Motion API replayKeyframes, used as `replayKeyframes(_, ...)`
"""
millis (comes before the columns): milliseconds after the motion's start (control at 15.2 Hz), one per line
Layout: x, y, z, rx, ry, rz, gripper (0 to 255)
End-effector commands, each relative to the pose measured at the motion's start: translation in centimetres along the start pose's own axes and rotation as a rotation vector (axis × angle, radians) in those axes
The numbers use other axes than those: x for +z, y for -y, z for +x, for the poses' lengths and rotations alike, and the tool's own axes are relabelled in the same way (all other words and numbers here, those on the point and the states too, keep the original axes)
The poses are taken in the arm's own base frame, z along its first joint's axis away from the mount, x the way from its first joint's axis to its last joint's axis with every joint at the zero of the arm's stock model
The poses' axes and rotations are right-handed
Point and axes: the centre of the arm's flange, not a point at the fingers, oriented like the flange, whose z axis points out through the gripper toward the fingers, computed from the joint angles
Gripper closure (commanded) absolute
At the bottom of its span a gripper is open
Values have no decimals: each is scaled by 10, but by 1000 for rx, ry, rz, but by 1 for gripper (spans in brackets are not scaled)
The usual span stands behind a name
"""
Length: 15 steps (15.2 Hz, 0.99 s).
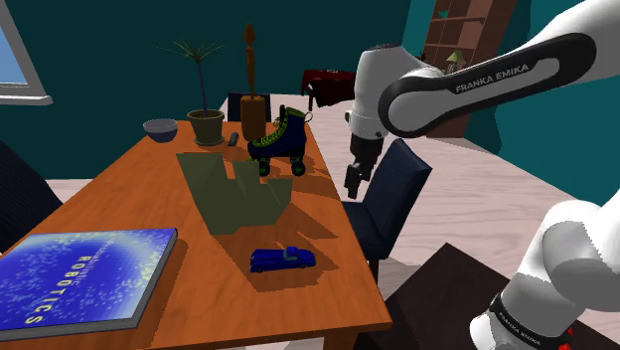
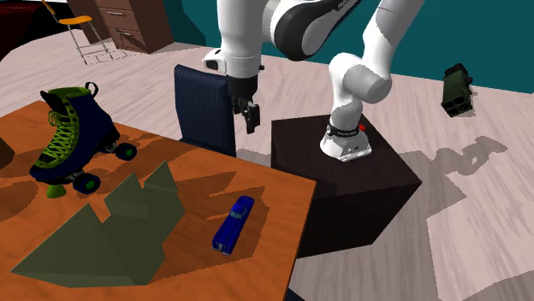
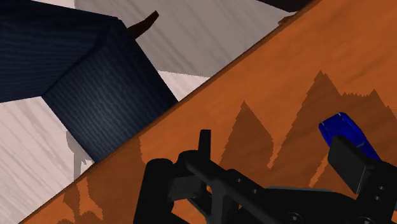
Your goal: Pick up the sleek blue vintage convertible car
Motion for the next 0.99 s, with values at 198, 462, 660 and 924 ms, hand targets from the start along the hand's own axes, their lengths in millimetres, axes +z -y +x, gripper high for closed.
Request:
replayKeyframes(198, 35, 45, 27, -124, -38, -12, 0)
replayKeyframes(462, 62, 83, 48, -223, -68, -22, 0)
replayKeyframes(660, 83, 113, 61, -297, -89, -29, 0)
replayKeyframes(924, 110, 155, 76, -395, -118, -39, 0)
